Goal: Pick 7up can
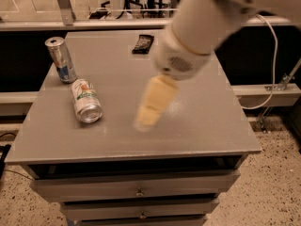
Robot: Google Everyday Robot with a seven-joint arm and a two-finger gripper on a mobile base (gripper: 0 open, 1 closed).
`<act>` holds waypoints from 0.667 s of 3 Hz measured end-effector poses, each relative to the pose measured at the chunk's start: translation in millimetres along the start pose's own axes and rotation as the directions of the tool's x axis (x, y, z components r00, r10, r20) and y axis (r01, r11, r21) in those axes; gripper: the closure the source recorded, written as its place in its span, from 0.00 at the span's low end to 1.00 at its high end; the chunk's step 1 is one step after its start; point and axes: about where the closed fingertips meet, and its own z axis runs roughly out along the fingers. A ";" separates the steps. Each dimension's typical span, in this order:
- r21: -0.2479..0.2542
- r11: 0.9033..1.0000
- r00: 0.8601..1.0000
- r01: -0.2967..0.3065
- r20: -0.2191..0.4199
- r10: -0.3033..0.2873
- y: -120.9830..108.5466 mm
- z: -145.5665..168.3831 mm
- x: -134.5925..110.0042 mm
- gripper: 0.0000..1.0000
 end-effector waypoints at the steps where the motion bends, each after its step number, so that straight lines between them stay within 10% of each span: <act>1: -0.045 0.999 0.995 -0.029 0.099 0.033 12.0 45.8 -94.9 0.00; 2: -0.060 0.996 0.987 -0.070 0.140 0.078 12.5 63.3 -137.8 0.00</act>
Offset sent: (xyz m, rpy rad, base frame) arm 0.0420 0.2054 -0.0006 0.2302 0.0762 -0.0684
